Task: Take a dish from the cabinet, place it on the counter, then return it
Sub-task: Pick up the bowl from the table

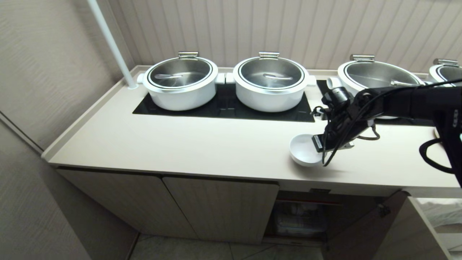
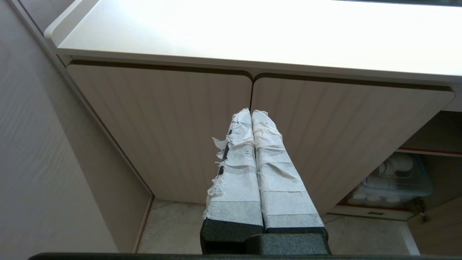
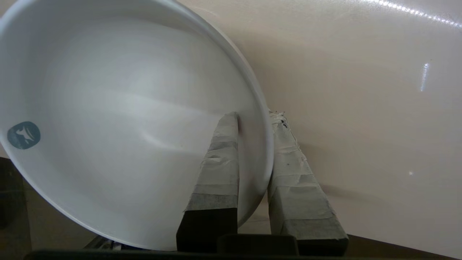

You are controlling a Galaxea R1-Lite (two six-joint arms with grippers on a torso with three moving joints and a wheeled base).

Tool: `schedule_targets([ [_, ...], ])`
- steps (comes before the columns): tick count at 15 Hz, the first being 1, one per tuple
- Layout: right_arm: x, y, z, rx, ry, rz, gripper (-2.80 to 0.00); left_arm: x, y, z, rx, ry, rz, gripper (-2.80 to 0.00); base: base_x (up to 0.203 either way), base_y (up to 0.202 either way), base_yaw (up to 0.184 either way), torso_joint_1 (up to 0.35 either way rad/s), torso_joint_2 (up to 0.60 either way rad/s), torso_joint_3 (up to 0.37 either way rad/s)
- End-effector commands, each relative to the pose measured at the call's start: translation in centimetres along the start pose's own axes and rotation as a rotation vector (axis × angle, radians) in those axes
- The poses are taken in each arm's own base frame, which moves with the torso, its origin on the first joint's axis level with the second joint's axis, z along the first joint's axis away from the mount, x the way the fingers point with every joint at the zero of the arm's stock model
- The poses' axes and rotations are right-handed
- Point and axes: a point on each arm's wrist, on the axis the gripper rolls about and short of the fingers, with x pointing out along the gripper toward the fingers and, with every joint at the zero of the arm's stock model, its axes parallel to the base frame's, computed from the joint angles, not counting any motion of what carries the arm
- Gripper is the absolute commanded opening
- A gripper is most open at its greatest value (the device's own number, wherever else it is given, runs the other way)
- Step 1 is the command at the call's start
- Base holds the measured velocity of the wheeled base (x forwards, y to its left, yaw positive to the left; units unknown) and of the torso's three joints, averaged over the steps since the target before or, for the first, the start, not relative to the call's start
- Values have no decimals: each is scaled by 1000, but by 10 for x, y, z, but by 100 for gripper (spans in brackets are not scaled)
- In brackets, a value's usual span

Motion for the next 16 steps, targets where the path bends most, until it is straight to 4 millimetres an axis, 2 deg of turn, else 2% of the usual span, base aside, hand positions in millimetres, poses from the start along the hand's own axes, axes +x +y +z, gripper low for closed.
schedule_targets([
  [1, -6, 0, 0, 3, -8, 2, -280, 0, 0, 0, -1, -1, 1, -280, 0, 0, 0, 0, 0, 0],
  [16, -45, 1, -10, 207, -6, 14, -280, 0, 0, 0, -1, 0, 1, -280, 0, 0, 0, 0, 0, 0],
])
